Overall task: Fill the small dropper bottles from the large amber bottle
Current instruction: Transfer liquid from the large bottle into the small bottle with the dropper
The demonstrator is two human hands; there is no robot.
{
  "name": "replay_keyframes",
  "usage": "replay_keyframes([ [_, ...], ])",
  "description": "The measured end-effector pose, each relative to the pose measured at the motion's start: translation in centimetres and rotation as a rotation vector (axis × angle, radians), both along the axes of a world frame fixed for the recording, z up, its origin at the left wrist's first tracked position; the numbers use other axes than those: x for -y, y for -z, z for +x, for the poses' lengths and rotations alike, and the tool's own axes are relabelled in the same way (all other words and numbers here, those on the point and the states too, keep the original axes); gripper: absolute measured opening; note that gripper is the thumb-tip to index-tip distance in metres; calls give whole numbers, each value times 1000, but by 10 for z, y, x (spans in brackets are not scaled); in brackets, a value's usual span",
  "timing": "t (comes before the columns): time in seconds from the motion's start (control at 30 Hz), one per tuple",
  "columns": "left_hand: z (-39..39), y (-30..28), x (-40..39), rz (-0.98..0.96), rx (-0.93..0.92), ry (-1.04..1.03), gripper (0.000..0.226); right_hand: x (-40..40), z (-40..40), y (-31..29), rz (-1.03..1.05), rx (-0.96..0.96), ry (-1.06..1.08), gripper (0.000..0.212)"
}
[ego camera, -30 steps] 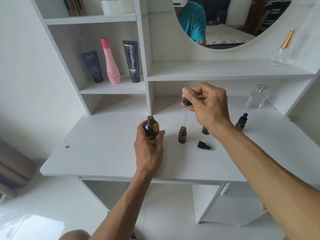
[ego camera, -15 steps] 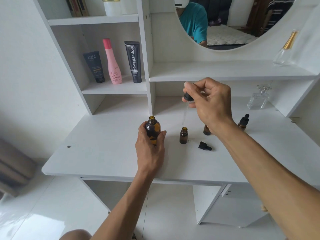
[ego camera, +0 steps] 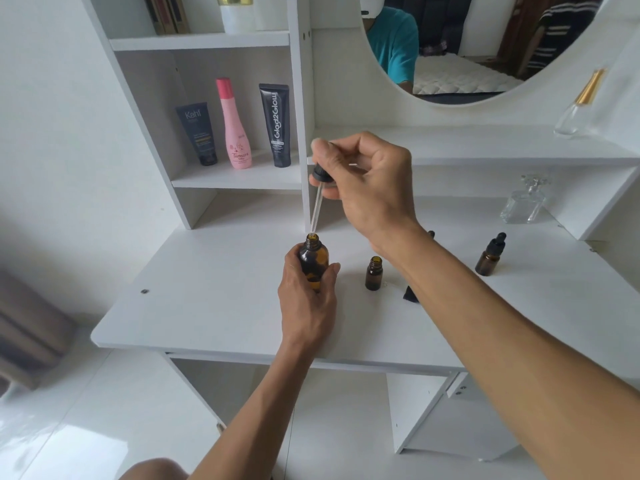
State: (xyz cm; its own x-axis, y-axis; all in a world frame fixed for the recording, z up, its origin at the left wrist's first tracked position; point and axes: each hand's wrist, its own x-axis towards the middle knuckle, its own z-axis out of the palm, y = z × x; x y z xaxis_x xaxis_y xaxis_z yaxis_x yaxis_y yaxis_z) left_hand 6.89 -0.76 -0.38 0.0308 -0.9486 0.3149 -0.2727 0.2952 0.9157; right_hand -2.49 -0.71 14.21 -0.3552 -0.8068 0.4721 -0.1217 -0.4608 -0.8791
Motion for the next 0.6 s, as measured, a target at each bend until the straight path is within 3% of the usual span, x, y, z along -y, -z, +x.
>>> replay_keyframes([
  [0.6, 1, -2, -1, 8, -2, 21, 41, 7, 6, 54, 188, -168, 21, 18],
])
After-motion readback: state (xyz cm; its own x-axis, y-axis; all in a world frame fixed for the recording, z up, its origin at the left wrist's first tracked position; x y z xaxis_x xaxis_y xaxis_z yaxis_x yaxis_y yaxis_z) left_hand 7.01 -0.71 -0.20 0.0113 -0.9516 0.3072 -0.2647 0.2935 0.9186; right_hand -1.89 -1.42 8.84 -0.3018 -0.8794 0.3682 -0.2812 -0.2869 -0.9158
